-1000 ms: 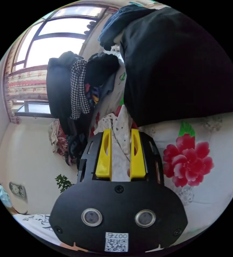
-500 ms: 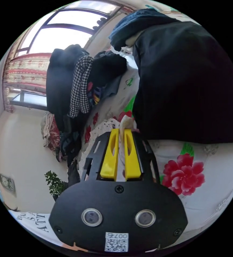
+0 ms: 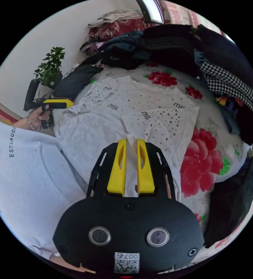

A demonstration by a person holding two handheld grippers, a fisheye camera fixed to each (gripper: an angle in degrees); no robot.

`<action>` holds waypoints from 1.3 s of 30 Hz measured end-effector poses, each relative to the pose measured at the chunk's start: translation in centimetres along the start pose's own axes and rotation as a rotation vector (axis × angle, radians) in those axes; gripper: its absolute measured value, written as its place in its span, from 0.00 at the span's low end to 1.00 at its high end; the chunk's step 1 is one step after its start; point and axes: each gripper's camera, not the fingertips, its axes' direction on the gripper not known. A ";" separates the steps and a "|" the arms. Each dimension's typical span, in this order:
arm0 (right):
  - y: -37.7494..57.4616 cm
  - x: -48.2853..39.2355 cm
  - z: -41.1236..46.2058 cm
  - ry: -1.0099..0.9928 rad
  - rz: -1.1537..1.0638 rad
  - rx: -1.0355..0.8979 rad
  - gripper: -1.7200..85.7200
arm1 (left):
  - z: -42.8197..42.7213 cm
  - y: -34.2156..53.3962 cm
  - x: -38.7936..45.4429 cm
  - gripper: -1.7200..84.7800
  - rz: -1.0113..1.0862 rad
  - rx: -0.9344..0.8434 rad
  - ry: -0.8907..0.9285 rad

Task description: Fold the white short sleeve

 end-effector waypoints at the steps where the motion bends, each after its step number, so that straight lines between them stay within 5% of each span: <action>1: 0.0 -0.1 0.0 -0.014 0.006 0.006 0.05 | -0.2 0.1 -0.1 0.05 0.004 0.000 -0.004; 8: -1.7 -0.4 -1.4 -0.011 0.074 0.167 0.07 | -1.8 1.4 -3.2 0.06 -0.082 -0.009 -0.021; 12: -2.6 -0.2 5.5 -0.050 0.105 -0.132 0.08 | -3.5 2.9 -5.4 0.08 -0.183 -0.002 -0.025; 18: 1.5 1.3 -2.1 -0.024 0.266 0.164 0.09 | -8.7 7.0 -8.4 0.11 -0.252 -0.036 -0.138; 21: 5.4 2.8 -3.9 0.050 0.358 0.112 0.10 | -9.3 8.5 -8.9 0.14 -0.284 -0.087 -0.076; 26: 9.8 4.0 -2.1 -0.004 0.482 -0.031 0.08 | -6.0 8.1 -6.7 0.13 -0.186 -0.229 -0.049; 31: 8.9 3.9 0.3 0.029 0.437 -0.145 0.03 | -4.6 5.4 -4.5 0.04 0.040 -0.342 -0.248; 35: 9.0 5.3 -2.3 -0.065 0.436 -0.090 0.02 | -7.3 3.6 -6.5 0.02 0.079 -0.352 -0.096; 39: 11.3 7.6 -6.8 -0.288 0.530 0.053 0.02 | -13.5 2.1 -12.6 0.01 -0.063 -0.227 0.310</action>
